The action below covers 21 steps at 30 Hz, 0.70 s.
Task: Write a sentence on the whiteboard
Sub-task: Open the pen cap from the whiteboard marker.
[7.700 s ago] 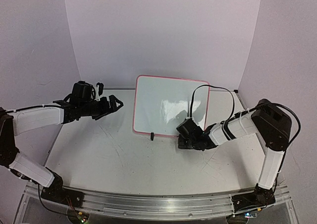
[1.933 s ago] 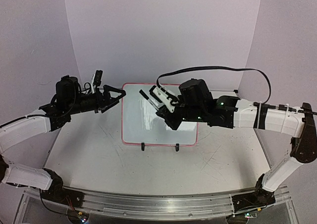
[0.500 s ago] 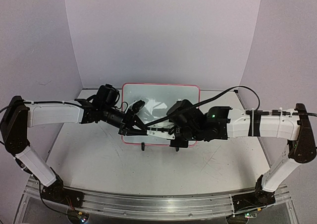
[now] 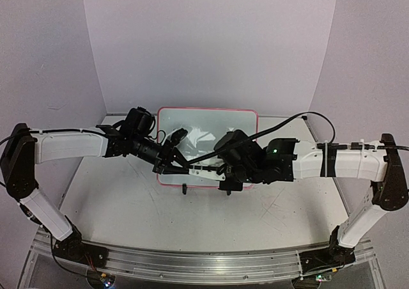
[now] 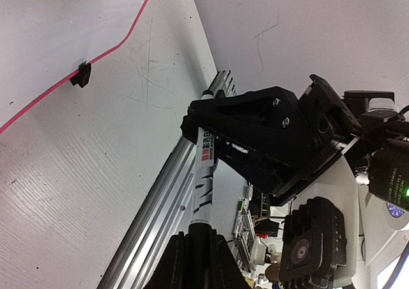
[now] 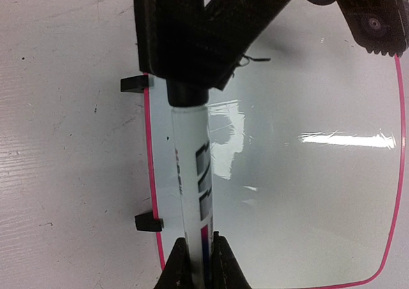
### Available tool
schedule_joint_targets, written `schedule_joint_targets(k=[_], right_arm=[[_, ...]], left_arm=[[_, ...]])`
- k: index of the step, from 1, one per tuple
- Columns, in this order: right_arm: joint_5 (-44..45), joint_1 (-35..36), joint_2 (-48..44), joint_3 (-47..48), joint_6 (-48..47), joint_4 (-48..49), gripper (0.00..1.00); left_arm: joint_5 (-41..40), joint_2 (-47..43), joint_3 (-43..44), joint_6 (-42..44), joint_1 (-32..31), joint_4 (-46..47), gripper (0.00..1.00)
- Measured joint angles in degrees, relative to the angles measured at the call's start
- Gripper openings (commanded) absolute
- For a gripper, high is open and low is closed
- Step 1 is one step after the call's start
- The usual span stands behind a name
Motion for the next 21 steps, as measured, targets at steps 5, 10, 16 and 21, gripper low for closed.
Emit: schedule_joint_targets(k=[5, 10, 16, 21], right_arm=[[0.8, 0.1, 0.0, 0.0, 0.0, 0.2, 0.00], [1.8, 0.4, 0.4, -0.3, 0.0, 0.8, 0.00], [5.0, 0.9, -0.2, -3.9, 0.3, 1.8, 0.00], [10.2, -0.3, -5.0, -8.4, 2.3, -1.4, 0.00]], left_arm=[[-0.5, 0.0, 0.9, 1.4, 0.0, -2.0, 0.00], [-1.5, 0.0, 1.4, 3.4, -0.1, -4.0, 0.00], [-5.2, -2.5, 1.6, 11.2, 0.6, -13.5, 0.00], [-8.4, -9.7, 0.6, 15.0, 5.6, -23.3, 0.00]])
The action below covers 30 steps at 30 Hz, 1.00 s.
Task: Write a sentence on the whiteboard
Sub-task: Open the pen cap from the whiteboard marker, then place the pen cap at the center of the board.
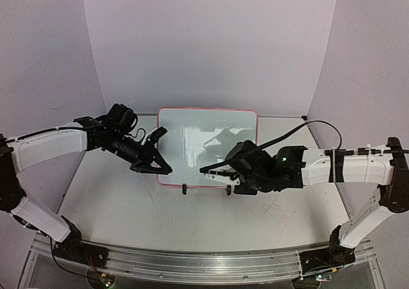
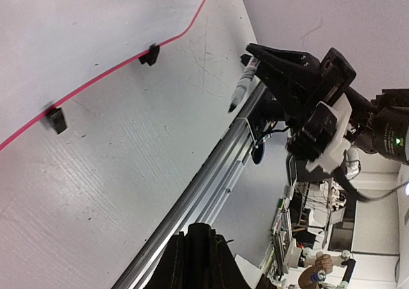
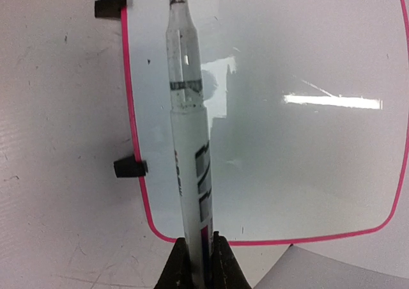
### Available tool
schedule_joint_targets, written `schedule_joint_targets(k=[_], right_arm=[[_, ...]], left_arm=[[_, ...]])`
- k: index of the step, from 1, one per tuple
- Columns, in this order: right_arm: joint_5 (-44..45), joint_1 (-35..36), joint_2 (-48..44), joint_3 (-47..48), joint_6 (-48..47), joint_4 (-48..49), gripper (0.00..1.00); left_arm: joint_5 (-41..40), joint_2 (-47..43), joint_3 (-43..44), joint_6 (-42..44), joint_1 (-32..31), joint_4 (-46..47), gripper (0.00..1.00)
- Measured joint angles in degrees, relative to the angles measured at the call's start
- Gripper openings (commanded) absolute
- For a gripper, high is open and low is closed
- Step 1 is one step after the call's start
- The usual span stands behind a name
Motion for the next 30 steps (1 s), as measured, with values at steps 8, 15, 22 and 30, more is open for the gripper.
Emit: schedule_joint_targets(k=[8, 15, 22, 30], right_arm=[[3.5, -0.1, -14.5, -1.3, 5.5, -1.8, 0.00], [2.8, -0.1, -17.8, -4.0, 6.9, 5.8, 0.00], [0.0, -0.1, -14.5, -5.4, 6.9, 9.8, 0.00], [-1.8, -0.1, -14.4, -6.8, 7.8, 12.2, 0.00]], left_arm=[[-26.0, -9.9, -2.9, -4.4, 3.1, -9.3, 0.00], [-54.8, -8.5, -16.5, -19.3, 3.4, -9.0, 0.00], [-71.8, -4.5, -16.2, -20.3, 3.7, 0.8, 0.00], [-73.3, 17.2, -1.9, -12.4, 11.0, 9.7, 0.00]])
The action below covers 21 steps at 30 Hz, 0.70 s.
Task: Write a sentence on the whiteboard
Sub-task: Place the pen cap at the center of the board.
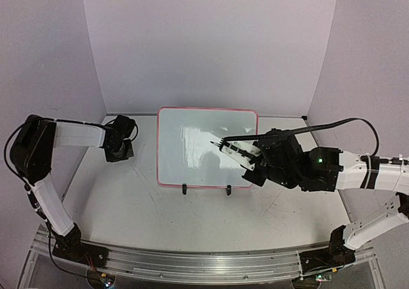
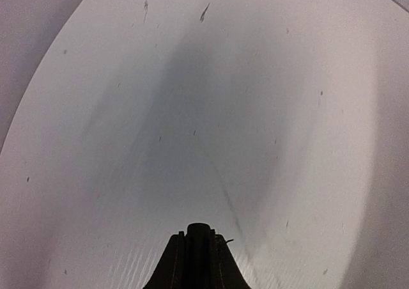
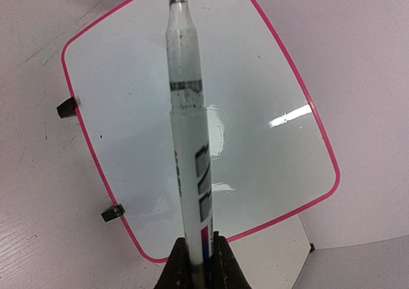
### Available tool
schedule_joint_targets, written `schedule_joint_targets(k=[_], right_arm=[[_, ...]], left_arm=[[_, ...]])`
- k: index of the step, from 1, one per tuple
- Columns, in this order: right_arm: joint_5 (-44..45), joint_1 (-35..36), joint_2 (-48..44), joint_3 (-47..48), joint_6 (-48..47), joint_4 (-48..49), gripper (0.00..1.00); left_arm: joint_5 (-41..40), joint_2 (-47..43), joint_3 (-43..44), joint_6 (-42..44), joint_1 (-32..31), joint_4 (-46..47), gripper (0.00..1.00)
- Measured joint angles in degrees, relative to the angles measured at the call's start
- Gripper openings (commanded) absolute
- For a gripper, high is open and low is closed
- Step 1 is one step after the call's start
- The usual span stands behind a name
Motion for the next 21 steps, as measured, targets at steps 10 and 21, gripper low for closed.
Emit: schedule_joint_targets(k=[10, 21], right_arm=[[-1.5, 0.0, -4.4, -3.2, 3.6, 1.0, 0.00], [-2.3, 0.0, -6.3, -3.9, 4.1, 1.7, 0.00]], left_arm=[[2.7, 17.5, 11.4, 8.7, 3.3, 7.6, 0.00], [2.2, 17.5, 8.8, 12.1, 3.2, 9.3, 0.20]])
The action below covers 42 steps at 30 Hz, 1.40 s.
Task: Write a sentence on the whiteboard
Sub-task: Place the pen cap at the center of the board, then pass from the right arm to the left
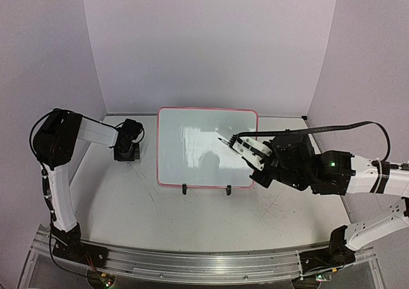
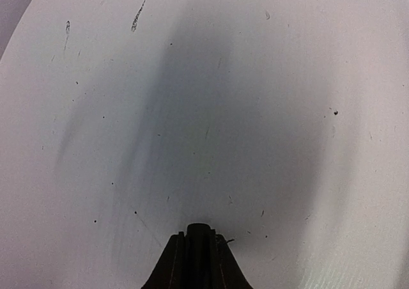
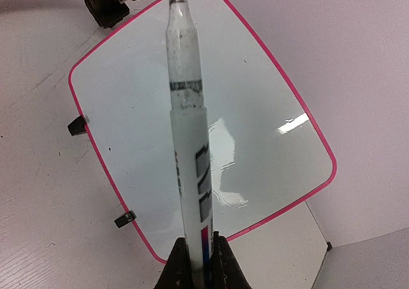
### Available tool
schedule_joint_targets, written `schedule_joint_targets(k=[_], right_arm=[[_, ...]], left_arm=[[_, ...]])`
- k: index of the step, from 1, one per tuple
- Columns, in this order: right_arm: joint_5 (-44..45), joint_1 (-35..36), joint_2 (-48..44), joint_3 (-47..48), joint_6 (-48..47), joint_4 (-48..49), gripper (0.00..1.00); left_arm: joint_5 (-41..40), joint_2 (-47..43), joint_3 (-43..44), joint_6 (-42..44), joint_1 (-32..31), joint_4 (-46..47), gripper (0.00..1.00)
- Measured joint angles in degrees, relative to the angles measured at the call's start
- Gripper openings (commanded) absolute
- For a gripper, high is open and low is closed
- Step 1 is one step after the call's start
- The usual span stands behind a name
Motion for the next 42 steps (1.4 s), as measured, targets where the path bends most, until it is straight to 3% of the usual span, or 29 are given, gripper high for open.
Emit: schedule_joint_targets(k=[9, 11, 15, 18, 21, 25, 30, 38, 42], right_arm=[[-0.3, 0.0, 1.3, 0.0, 0.0, 0.1, 0.00], [-0.2, 0.0, 1.3, 0.0, -0.1, 0.2, 0.00], [0.2, 0.0, 1.4, 0.0, -1.2, 0.2, 0.00], [-0.1, 0.0, 1.6, 0.0, -3.3, 0.3, 0.00], [-1.5, 0.0, 2.9, 0.0, -7.0, 0.7, 0.00], [-4.9, 0.0, 6.0, -1.4, -13.8, 3.5, 0.00], [-10.5, 0.0, 8.7, -5.4, -26.4, 9.6, 0.00], [-17.1, 0.3, 10.2, -5.6, -39.0, 14.5, 0.00], [-17.8, 0.5, 10.7, -5.0, -41.6, 15.6, 0.00]], left_arm=[[0.0, -3.4, -2.6, 0.5, 0.0, -1.7, 0.30], [0.2, -5.3, -2.8, 0.6, 0.0, -3.3, 0.35], [3.1, -14.0, -3.1, 0.4, 0.0, -7.3, 0.53], [10.9, -24.6, -3.1, 0.1, 0.2, -9.0, 0.67], [25.1, -33.7, -2.7, -0.8, 0.3, -9.1, 0.72], [45.7, -36.9, -2.0, -3.9, -0.9, -7.6, 0.75], [61.7, -31.4, -2.1, -7.6, -7.5, -7.4, 0.74], [74.7, -22.5, -2.0, -12.0, -22.1, -4.0, 0.69], [77.4, -20.5, -1.4, -12.4, -25.6, -2.8, 0.55]])
